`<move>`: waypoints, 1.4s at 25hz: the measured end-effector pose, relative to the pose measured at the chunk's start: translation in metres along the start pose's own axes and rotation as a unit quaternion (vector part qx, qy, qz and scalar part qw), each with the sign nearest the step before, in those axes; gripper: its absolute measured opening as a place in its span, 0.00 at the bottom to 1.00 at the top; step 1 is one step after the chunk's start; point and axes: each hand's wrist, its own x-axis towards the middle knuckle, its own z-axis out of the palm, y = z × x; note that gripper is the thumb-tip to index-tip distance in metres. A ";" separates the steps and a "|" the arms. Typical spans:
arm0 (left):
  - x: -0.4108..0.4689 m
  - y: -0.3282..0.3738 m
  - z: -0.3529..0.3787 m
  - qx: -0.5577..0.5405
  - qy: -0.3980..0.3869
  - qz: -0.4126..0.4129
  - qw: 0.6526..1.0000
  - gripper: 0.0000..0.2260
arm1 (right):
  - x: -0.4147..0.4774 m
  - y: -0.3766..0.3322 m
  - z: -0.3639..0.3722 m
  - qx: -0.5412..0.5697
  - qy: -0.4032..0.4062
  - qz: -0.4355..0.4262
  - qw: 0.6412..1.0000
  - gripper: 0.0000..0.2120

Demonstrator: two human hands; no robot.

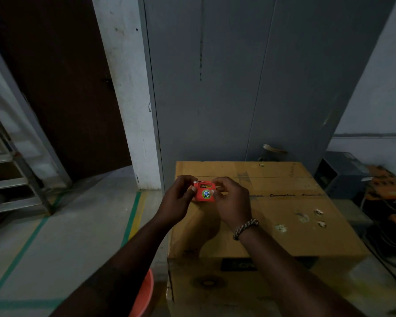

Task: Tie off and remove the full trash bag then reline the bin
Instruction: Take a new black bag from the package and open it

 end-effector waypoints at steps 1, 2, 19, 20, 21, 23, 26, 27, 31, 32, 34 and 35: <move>0.000 0.000 0.000 -0.001 0.000 -0.002 1.000 0.07 | 0.000 0.000 -0.001 -0.005 0.005 0.004 1.000 0.12; 0.001 0.000 0.000 0.000 0.001 -0.002 1.000 0.07 | -0.001 0.000 -0.001 -0.004 0.009 0.015 1.000 0.12; 0.004 0.002 0.000 0.043 0.014 0.008 0.999 0.10 | 0.000 0.002 0.003 -0.016 -0.059 -0.005 0.998 0.12; 0.005 0.001 0.000 0.040 0.013 0.008 0.999 0.10 | 0.000 0.002 0.003 -0.027 -0.070 -0.007 0.997 0.15; 0.005 0.000 0.000 0.038 0.012 0.009 0.999 0.11 | -0.001 0.000 0.002 -0.039 -0.084 -0.011 0.996 0.19; 0.006 0.000 0.000 0.043 0.006 0.016 0.999 0.10 | 0.000 -0.001 0.002 -0.070 -0.116 -0.023 0.991 0.24; 0.004 0.002 0.001 0.057 -0.003 0.032 0.998 0.08 | 0.004 -0.005 -0.002 -0.111 -0.151 -0.036 0.982 0.26; 0.004 0.002 0.001 0.064 -0.003 0.035 0.997 0.08 | 0.006 -0.006 -0.003 -0.119 -0.154 -0.039 0.980 0.25; 0.003 0.004 0.003 0.075 0.007 0.041 0.996 0.11 | 0.008 -0.011 -0.003 -0.094 -0.126 -0.044 0.987 0.12; 0.002 0.004 0.004 0.074 0.006 0.041 0.996 0.12 | 0.008 -0.010 -0.002 -0.076 -0.114 -0.041 0.990 0.11; 0.001 0.007 0.003 0.088 0.001 0.037 0.995 0.15 | 0.008 -0.008 -0.002 -0.049 -0.096 -0.015 0.994 0.10; 0.001 0.007 0.002 0.096 -0.003 0.035 0.995 0.16 | 0.009 -0.007 -0.002 -0.041 -0.091 0.002 0.995 0.10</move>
